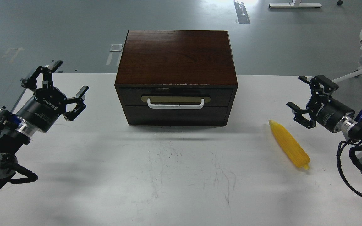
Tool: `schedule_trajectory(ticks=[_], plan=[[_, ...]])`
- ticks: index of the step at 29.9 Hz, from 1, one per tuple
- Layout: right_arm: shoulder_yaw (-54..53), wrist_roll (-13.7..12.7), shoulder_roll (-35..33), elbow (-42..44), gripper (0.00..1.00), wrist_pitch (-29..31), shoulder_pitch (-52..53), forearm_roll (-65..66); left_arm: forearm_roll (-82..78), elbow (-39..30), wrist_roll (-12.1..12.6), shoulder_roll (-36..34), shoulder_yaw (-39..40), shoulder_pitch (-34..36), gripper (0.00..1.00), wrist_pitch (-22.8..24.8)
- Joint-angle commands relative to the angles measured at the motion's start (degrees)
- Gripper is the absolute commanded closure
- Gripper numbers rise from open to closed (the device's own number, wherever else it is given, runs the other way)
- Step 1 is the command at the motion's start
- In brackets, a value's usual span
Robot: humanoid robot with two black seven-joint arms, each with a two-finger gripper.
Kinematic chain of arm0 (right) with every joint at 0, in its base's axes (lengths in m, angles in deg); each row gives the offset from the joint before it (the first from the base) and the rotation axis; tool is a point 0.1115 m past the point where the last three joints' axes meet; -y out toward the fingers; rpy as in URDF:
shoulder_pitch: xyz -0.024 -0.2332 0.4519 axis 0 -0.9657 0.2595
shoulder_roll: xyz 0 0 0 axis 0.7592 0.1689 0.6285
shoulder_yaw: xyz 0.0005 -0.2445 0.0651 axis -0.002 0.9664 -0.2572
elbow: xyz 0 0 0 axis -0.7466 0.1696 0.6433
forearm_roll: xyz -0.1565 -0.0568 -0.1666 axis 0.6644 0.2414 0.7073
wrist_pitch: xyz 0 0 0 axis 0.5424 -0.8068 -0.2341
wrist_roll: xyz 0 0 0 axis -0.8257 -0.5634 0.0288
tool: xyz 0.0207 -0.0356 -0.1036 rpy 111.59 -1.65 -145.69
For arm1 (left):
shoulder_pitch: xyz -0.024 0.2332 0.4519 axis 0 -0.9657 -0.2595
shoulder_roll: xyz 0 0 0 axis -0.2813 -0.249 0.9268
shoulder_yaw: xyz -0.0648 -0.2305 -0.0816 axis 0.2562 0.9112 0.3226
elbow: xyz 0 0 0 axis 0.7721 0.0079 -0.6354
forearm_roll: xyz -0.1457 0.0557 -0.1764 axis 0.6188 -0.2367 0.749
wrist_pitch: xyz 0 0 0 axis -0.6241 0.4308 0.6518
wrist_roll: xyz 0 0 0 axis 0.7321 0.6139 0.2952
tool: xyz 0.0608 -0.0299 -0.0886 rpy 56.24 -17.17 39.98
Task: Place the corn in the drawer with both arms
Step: 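Raise the left gripper and move it toward the drawer handle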
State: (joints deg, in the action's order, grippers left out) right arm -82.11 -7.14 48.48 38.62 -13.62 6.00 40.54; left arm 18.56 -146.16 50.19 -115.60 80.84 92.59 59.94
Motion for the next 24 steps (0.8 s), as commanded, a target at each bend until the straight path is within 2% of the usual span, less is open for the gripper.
schedule_trajectory(ticks=[1,6,10,15,16,21,24], plan=[[-0.03,0.0,0.04,0.0,0.0,0.0,0.07,0.01,-0.04,0.52,0.04,0.04,-0.01,-1.0,0.01,-0.01],[-0.03,0.0,0.04,0.0,0.0,0.0,0.16,0.01,-0.04,0.87,0.48,-0.39,-0.01,-1.09,0.01,-0.01],[-0.03,0.0,0.04,0.0,0.0,0.0,0.33,0.1,0.23,3.15,-0.14,-0.57,0.51,0.23,0.01,-0.01],[-0.03,0.0,-0.05,-0.09,0.0,0.0,0.51,0.1,-3.98,4.92,-0.31,-2.76,1.13,5.32,0.01,-0.01],[0.06,0.0,-0.23,0.0,0.0,0.0,0.51,0.1,-8.08,4.57,-1.27,-3.81,1.31,6.9,0.01,-0.01],[0.06,0.0,-0.49,0.09,0.0,0.0,0.6,0.27,-24.27,-1.57,-1.42,-6.81,1.31,13.85,0.01,-0.01],[0.06,0.0,-0.67,0.09,0.0,0.0,0.6,0.36,-34.29,-8.86,-1.42,-7.6,1.31,16.57,0.01,-0.01]])
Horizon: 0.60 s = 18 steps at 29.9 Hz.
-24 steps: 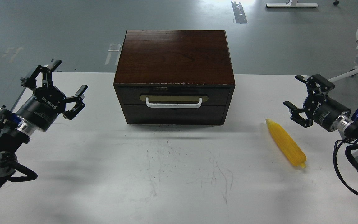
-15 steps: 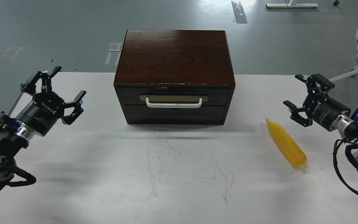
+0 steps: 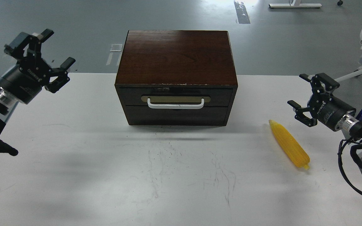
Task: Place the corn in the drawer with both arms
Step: 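Raise the left gripper and move it toward the drawer handle, then reach the left gripper down and hook the white drawer handle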
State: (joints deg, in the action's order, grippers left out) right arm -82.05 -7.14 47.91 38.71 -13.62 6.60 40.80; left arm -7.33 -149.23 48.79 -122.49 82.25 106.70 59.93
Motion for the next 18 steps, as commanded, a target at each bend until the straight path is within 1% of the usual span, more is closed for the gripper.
schedule_trajectory(ticks=[1,2,3,5,6,7,9,11,13,15,18], plan=[[0.0,0.0,-0.19,0.0,0.0,0.0,0.0,0.1,-13.21,-9.03,-0.01,-0.72,-0.45,3.86,0.01,0.0],[0.0,0.0,-0.19,0.0,0.0,0.0,0.08,0.1,-19.26,-12.29,-0.01,-0.55,-0.8,4.92,0.01,0.0],[0.0,0.0,-0.19,0.0,0.0,0.0,0.08,0.1,-19.32,-12.32,-0.01,-0.54,-0.8,4.93,0.01,0.0],[0.0,0.0,-0.37,0.0,0.0,0.0,0.08,0.1,-33.83,-18.01,-0.01,0.16,-0.89,5.55,0.01,0.0],[0.0,0.0,-0.37,0.0,0.0,0.0,0.08,0.1,-37.74,-19.25,-0.01,0.33,-0.98,5.63,0.01,0.0],[0.0,0.0,-0.37,0.0,0.0,0.0,0.08,0.1,-45.26,-20.92,-0.01,1.47,-1.07,6.33,0.01,0.0],[0.0,0.0,-0.37,0.0,0.0,0.0,0.08,0.1,-54.85,-22.16,-0.01,5.23,-2.98,8.26,0.01,0.0],[0.0,0.0,-0.37,0.0,0.0,0.0,0.08,0.1,-60.07,-22.16,-0.01,7.09,-5.45,10.54,0.01,0.0],[0.0,0.0,-0.37,0.0,0.0,0.0,0.08,0.19,-67.97,-21.73,-0.01,9.38,-12.02,16.15,0.01,0.0],[0.0,0.0,-0.46,0.0,0.0,0.0,0.08,0.19,-72.46,-21.37,-0.01,11.13,-17.12,20.37,0.01,0.0],[0.0,0.0,-0.46,0.0,0.0,0.0,0.08,0.19,-77.74,-20.06,-0.01,13.42,-21.52,24.6,0.01,0.0]])
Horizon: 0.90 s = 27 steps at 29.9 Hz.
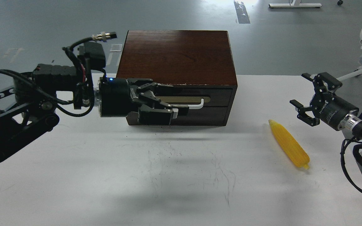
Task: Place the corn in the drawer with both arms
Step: 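Reach the left gripper down and hook the white drawer handle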
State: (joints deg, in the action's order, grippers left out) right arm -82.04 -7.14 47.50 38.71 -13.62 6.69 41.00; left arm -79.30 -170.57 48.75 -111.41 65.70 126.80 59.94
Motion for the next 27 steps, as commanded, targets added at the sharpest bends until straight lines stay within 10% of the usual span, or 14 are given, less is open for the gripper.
schedule_trajectory(ticks=[1,27], plan=[[-0.01,0.0,-0.13,0.0,0.0,0.0,-0.01,0.0,-7.02,1.81,0.03,2.88,-5.86,5.3,0.01,-0.01],[-0.45,0.0,-1.01,-0.09,0.0,0.0,-0.1,0.08,-18.91,17.02,0.03,10.0,-14.13,9.0,0.01,-0.01]])
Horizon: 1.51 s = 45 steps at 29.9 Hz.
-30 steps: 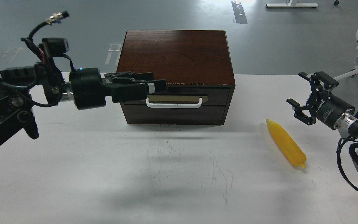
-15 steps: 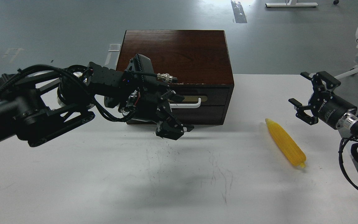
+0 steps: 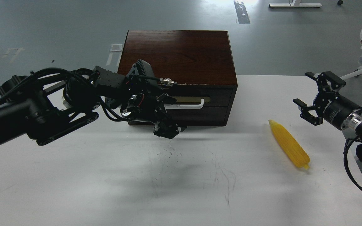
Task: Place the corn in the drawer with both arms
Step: 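Reach the left gripper down and hook the white drawer handle, then pull the drawer out toward the robot with the left gripper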
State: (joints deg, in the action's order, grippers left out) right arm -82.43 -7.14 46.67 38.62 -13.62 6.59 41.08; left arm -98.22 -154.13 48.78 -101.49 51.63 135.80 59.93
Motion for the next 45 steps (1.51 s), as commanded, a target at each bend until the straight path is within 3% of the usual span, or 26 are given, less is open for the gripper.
schedule_trajectory(ticks=[1,23,35,45], plan=[[-0.06,0.0,-0.36,-0.08,0.0,0.0,0.0,0.0,0.0,1.02,0.0,0.16,-0.06,-0.08,0.01,0.0],[-0.06,0.0,-1.24,-0.35,0.0,0.0,-0.35,0.0,0.0,0.76,0.0,0.69,-3.58,-0.09,0.01,0.0],[-0.06,0.0,-1.24,-0.52,0.0,0.0,-0.52,0.0,0.0,-11.1,0.0,-3.61,-7.71,-0.26,0.01,0.0],[-0.06,0.0,-1.33,-0.61,0.0,0.0,-0.7,0.0,0.0,-16.82,0.0,-5.9,-7.97,0.09,0.01,0.0]])
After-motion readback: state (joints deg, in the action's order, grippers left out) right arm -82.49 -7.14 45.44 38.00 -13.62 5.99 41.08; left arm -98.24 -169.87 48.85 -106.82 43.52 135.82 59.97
